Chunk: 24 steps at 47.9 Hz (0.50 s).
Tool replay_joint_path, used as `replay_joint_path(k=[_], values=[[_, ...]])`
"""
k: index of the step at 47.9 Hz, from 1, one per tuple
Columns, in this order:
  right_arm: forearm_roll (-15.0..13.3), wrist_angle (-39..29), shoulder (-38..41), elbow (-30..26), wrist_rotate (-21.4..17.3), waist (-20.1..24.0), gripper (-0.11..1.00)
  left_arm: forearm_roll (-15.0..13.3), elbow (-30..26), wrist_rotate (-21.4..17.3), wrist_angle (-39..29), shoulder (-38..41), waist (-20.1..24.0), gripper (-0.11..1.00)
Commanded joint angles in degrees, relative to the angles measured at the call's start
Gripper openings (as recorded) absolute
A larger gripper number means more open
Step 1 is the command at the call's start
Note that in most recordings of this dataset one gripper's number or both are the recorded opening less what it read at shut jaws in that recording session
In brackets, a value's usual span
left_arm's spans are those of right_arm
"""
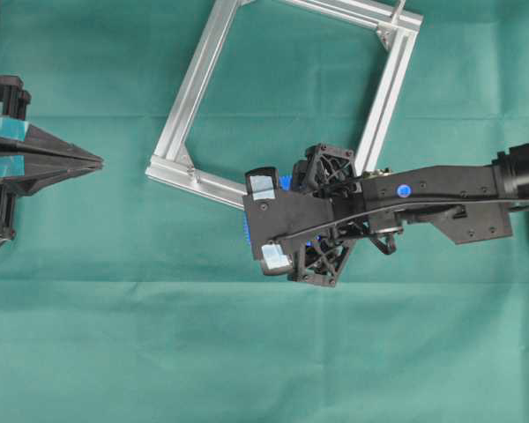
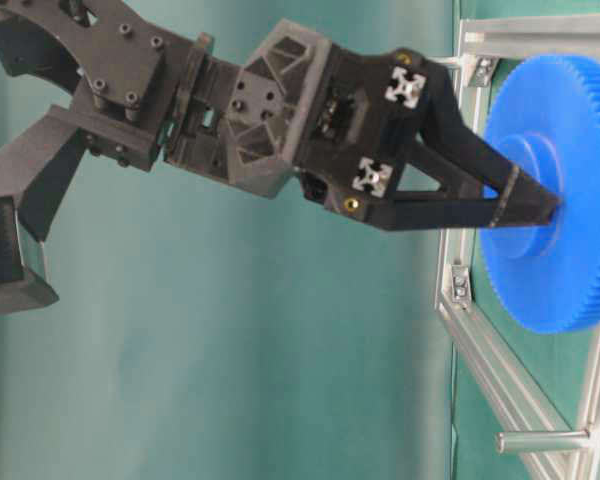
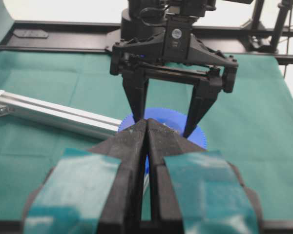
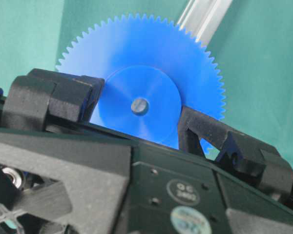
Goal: Find the location of the shaft and insert the gear.
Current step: 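Align the gear's center hole with the metal shaft tip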
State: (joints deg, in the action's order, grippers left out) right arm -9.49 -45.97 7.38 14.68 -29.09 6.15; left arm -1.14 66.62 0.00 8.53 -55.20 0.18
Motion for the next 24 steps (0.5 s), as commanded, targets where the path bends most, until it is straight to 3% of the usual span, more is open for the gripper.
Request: replay_joint_path(k=[1,24], values=[[-0.62,0.70,-0.79,-1.41,0.09,-0.79,0.69,0.00,-1.67,0.09,0.18,0.53,-0.09,0.01],[-5.45,0.35,-1.23,-0.53,0.09,-4.57,0.69,0.00,-1.67,0.09,-0.44,0.35,-0.09,0.01]])
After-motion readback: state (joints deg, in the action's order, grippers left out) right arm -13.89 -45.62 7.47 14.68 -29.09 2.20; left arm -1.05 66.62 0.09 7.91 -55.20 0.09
